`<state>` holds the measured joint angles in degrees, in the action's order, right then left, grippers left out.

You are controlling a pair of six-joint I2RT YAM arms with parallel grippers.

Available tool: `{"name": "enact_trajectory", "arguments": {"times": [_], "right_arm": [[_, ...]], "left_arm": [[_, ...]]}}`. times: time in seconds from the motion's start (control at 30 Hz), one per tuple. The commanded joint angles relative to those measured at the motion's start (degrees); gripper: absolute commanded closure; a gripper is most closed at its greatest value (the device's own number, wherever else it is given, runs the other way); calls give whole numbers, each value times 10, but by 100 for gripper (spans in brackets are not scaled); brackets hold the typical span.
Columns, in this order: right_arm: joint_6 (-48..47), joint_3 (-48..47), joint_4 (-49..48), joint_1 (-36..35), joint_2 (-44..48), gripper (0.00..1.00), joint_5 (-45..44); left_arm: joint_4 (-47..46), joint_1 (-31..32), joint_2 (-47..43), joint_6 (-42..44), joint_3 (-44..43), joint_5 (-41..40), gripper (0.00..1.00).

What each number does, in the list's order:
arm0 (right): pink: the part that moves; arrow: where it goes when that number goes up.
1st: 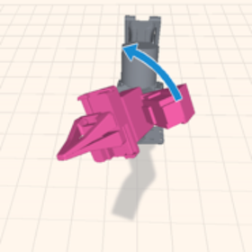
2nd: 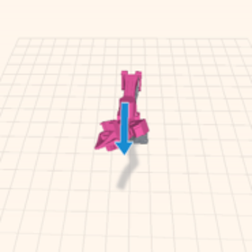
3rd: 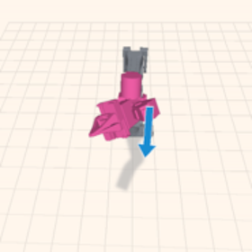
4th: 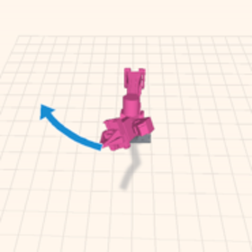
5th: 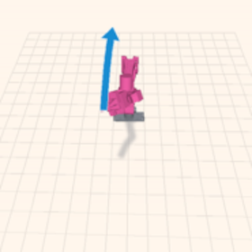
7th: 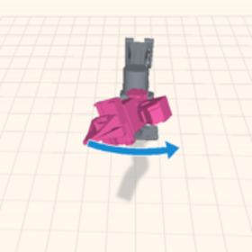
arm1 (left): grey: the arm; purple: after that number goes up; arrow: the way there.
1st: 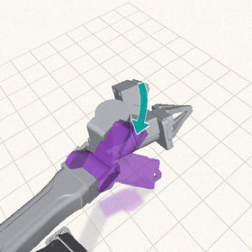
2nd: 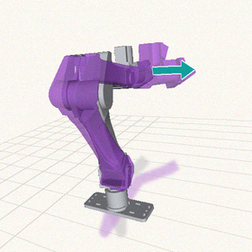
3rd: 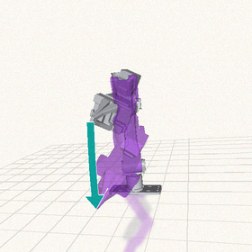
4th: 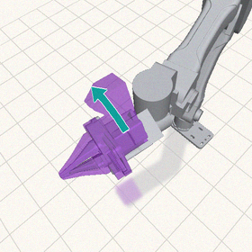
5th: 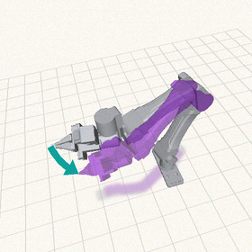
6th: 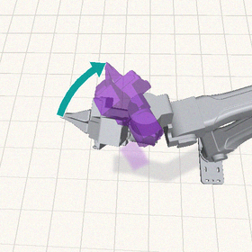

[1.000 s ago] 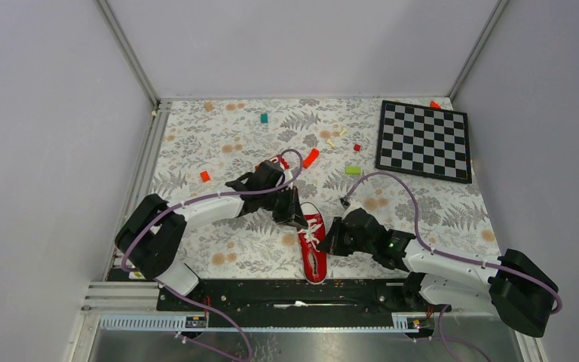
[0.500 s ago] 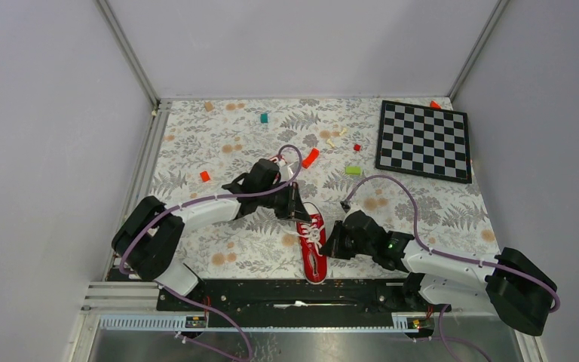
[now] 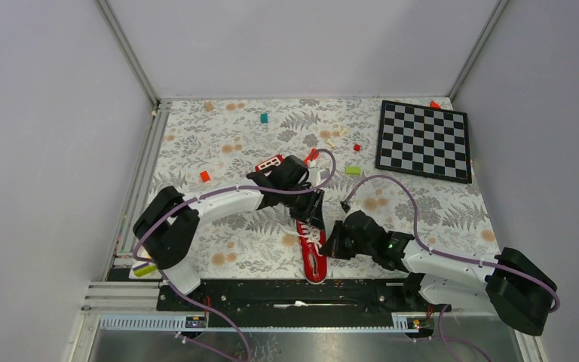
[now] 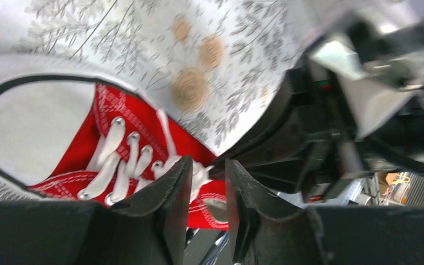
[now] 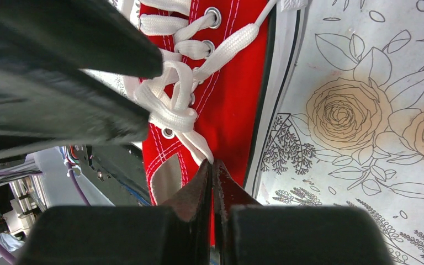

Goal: Tie the shoes
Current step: Tie the shoelace on the shoe.

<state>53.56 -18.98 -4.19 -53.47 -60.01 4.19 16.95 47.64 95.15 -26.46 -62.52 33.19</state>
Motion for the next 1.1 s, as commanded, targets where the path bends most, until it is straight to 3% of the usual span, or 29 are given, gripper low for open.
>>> {"name": "enact_trajectory", "arguments": {"times": [0.0,0.27,0.77,1.07], "right_arm": [[-6,-1,-2,0,-2,100,9],[-6,-5,-8,0,-11,100,14],[-6,-6,-13,0,-13,100,20],[-6,-8,-20,0,-21,100,26]], "left_arm": [[48,-2,19,54,-19,-32,69],[47,2,23,54,-22,-48,64],[21,7,20,42,-20,-44,65],[29,17,11,44,-30,-83,64]]}}
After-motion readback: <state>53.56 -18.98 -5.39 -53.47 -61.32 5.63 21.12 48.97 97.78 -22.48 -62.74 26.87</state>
